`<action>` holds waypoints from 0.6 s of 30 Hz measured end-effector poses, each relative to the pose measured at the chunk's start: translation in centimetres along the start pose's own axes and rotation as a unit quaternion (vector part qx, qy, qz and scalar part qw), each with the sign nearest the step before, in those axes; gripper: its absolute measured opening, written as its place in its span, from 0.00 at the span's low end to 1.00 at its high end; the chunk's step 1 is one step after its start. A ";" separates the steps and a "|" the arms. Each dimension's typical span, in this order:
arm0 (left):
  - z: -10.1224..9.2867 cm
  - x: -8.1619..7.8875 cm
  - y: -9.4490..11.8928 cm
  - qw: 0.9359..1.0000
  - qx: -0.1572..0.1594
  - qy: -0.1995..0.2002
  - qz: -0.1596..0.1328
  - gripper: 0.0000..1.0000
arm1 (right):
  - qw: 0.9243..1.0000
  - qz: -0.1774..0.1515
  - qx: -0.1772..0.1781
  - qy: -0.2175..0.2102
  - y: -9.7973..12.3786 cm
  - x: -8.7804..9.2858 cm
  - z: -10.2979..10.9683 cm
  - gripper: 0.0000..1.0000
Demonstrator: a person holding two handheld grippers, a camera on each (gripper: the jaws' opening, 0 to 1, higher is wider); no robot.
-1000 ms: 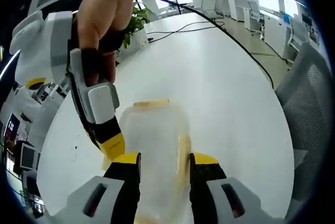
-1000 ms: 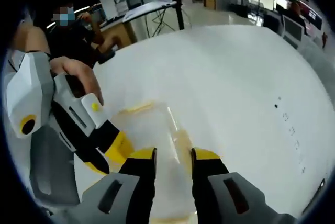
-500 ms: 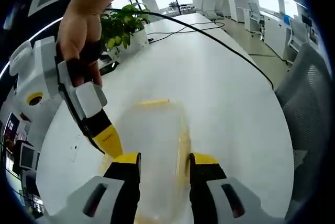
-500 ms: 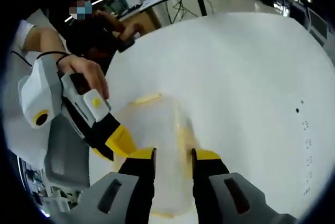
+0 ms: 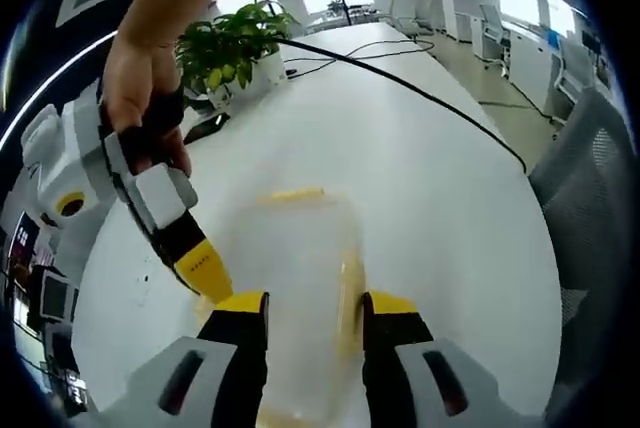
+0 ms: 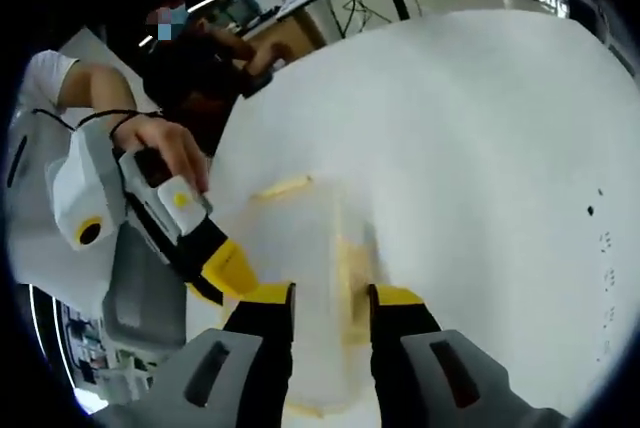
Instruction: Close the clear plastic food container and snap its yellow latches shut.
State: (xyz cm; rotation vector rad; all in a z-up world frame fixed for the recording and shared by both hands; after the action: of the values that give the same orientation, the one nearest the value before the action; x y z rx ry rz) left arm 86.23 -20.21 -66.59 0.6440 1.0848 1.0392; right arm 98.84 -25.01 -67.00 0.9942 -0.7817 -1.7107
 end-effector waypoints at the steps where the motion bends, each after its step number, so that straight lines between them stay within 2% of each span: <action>1: -0.2 -0.1 0.0 1.000 0.004 0.006 -0.001 0.31 | 1.000 0.001 -0.004 0.002 -0.1 0.0 0.1 0.26; 7: -0.2 -0.2 0.0 1.000 0.007 -0.010 0.006 0.31 | 1.000 0.003 -0.014 0.007 -0.2 -0.1 0.2 0.26; 18: -0.2 -0.4 0.0 1.000 0.003 -0.014 0.023 0.30 | 1.000 0.011 -0.023 -0.004 -0.6 -0.1 0.7 0.25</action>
State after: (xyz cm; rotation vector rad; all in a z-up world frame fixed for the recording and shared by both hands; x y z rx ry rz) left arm 86.00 -20.55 -66.48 0.6895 1.0531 1.0638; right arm 97.94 -24.71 -67.20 0.9463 -0.7519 -1.7074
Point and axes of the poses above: the point that each gripper's makers call its tool centre point, and the gripper's own axes: y roughly backward along the fingers, z roughly to its left, x roughly out of its underside, the point moved 7 cm from there along y, roughly backward along the fingers, and after that the axes turned 12 degrees about z, right-handed, at the moved point
